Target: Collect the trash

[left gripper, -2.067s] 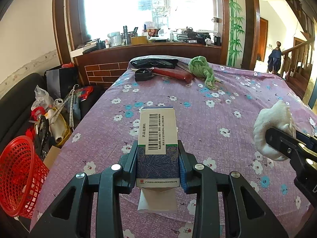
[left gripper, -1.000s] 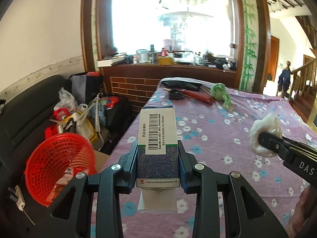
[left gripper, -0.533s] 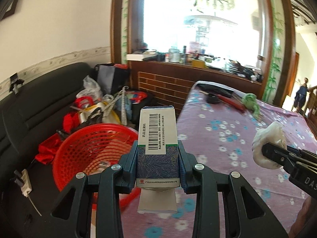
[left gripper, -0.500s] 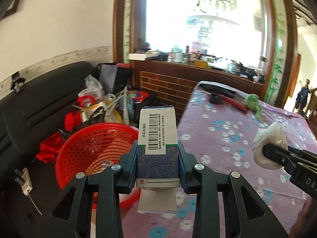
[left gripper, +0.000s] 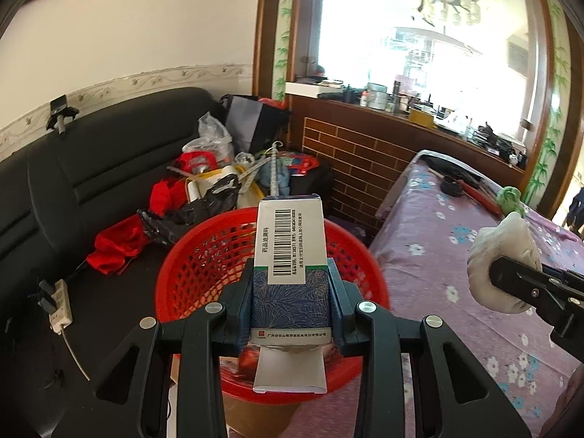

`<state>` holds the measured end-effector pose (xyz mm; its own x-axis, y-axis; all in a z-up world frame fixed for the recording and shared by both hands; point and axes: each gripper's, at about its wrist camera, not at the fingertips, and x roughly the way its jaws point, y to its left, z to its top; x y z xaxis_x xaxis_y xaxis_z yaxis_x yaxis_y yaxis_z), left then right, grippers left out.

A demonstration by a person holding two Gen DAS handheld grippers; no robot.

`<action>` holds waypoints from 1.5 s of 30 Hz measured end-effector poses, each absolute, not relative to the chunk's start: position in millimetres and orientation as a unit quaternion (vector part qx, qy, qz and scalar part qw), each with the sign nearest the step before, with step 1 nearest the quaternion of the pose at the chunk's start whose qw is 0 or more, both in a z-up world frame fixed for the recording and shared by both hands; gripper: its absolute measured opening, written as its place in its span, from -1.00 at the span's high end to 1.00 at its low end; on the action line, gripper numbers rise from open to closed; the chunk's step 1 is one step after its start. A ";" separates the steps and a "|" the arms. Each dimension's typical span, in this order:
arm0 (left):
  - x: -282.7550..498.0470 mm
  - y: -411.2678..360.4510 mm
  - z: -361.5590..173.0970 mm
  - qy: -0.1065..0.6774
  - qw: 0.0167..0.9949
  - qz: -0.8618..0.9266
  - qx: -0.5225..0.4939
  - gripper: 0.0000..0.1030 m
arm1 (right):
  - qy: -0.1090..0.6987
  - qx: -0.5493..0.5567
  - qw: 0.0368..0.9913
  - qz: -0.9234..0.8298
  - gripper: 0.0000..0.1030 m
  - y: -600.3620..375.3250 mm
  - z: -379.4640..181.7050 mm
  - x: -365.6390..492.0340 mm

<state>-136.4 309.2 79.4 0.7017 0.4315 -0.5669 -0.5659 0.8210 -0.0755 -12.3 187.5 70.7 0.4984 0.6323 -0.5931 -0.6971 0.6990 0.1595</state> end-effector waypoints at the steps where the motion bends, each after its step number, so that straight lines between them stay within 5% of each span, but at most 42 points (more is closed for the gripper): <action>1: -137.4 312.5 78.2 0.274 0.913 0.276 -0.124 0.36 | 0.322 -0.052 0.862 0.387 0.26 190.0 70.8 -11.9; 19: -138.1 355.6 57.0 0.288 0.895 0.302 -0.154 0.36 | 0.356 -0.072 0.832 0.418 0.23 264.1 54.9 8.1; 23: -138.4 360.7 54.9 0.287 0.894 0.305 -0.161 0.35 | 0.357 -0.081 0.835 0.411 0.07 278.9 51.9 13.8; 27: -141.8 360.1 56.5 0.282 0.895 0.307 -0.157 -0.01 | 0.346 -0.071 0.838 0.415 -0.16 274.4 59.7 15.0; 31: -143.9 357.9 60.2 0.274 0.896 0.311 -0.157 -0.10 | 0.334 -0.057 0.844 0.415 -0.17 259.5 70.9 13.1; 33: -145.3 354.6 62.4 0.270 0.897 0.315 -0.156 -0.50 | 0.333 -0.049 0.846 0.414 -0.31 252.6 74.4 11.5; 36: -148.2 349.8 66.1 0.260 0.898 0.325 -0.144 -0.77 | 0.327 -0.048 0.854 0.402 -0.49 240.9 76.5 6.8; 39: -150.0 343.0 69.4 0.258 0.896 0.338 -0.126 -0.88 | 0.319 -0.062 0.868 0.375 -0.77 234.2 75.7 3.7; 45: -161.9 335.3 75.4 0.246 0.885 0.379 -0.108 -0.97 | 0.289 -0.118 0.902 0.299 -0.95 219.1 71.0 -3.2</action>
<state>-161.9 335.3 75.4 0.5910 0.6182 -0.5182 -0.7245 0.6893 -0.0040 -3.2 219.1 71.0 0.6541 0.4707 -0.5921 -0.6076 0.7932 -0.0406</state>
